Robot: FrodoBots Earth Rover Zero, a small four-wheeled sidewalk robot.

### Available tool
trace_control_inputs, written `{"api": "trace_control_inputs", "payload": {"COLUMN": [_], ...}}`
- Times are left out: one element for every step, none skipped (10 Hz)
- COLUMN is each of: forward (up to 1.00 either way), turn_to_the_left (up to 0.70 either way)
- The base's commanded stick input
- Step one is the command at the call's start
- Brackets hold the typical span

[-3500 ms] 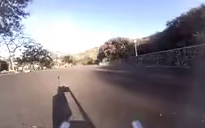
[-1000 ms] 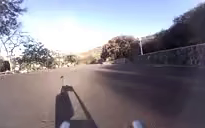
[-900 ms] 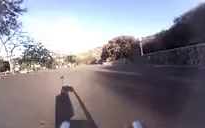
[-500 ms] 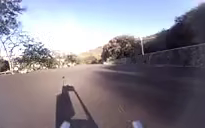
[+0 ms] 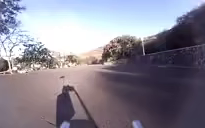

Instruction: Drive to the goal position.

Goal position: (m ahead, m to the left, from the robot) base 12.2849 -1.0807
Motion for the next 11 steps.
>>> {"api": "trace_control_inputs", "payload": {"forward": [0.50,0.50,0.50,0.50,0.50,0.50,0.50,0.50,0.50,0.50,0.50], "turn_to_the_left": [0.00,0.00,0.00,0.00,0.00,0.00,0.00,0.00,0.00,0.00,0.00]}}
